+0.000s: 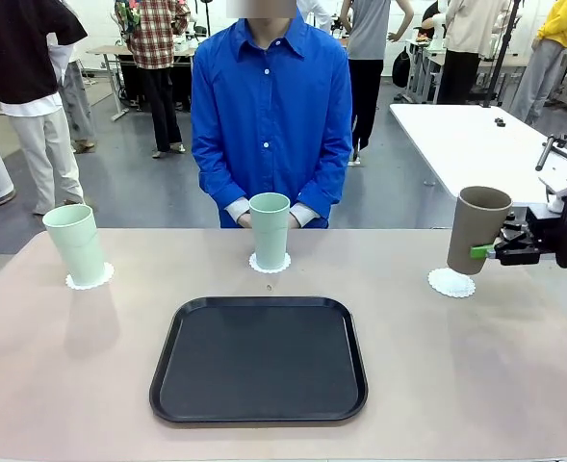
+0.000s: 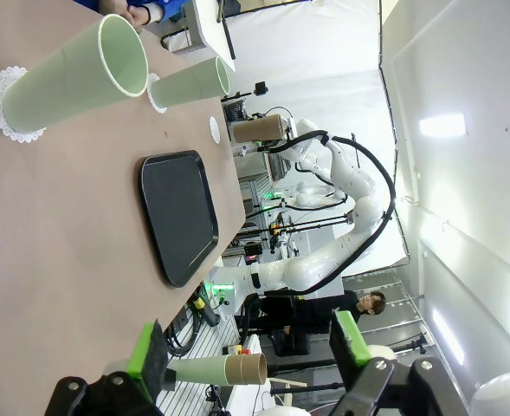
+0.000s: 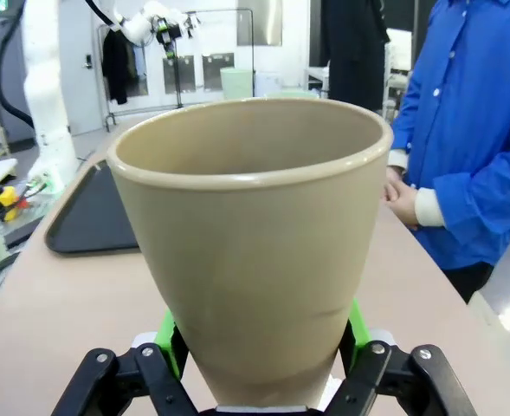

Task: Place coasters on the table and set cups on them.
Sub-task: Take one Reusable plastic cup from the Flat Tray and place it on a coaster set by the human.

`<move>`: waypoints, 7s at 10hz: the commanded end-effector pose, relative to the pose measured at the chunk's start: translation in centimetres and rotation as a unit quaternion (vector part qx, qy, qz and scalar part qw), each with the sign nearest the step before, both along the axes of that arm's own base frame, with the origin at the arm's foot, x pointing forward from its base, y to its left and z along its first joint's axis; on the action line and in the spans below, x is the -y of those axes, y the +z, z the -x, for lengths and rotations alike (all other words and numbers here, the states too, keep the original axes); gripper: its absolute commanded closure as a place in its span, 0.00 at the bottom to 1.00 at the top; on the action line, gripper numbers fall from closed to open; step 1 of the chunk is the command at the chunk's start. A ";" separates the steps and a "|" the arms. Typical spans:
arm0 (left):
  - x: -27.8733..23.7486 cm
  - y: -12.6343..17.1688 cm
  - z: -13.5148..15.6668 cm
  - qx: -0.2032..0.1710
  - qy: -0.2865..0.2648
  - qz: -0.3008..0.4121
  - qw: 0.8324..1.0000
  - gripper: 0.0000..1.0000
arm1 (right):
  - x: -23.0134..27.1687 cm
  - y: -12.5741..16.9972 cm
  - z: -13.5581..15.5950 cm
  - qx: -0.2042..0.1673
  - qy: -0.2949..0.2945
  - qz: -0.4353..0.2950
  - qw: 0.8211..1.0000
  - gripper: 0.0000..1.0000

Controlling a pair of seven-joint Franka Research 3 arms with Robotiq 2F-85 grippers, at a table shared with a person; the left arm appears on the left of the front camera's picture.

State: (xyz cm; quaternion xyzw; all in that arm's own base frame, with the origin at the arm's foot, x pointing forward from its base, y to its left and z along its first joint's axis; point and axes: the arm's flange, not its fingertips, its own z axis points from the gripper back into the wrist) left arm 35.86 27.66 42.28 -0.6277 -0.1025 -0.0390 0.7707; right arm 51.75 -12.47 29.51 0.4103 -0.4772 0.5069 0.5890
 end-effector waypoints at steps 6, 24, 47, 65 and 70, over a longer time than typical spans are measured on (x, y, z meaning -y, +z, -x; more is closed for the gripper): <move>0.0 0.2 0.0 0.003 0.006 0.001 1.000 0.00 | 0.1 -2.9 -0.6 -0.005 -0.027 -0.015 1.000 0.18; 0.0 0.2 0.0 0.003 0.006 0.001 1.000 0.00 | 0.8 -7.8 -3.7 -0.041 -0.030 -0.029 0.998 0.18; 0.0 0.2 0.0 0.003 0.006 0.001 1.000 0.00 | 2.6 -7.4 -3.7 -0.108 0.019 -0.037 0.993 0.00; 0.0 0.2 0.0 0.003 0.006 0.001 1.000 0.00 | -0.7 17.1 10.8 -0.283 -0.338 0.342 0.830 0.00; 0.0 0.2 0.0 0.003 0.006 0.001 1.000 0.00 | -5.3 21.8 15.4 -0.288 -0.420 0.434 0.743 0.00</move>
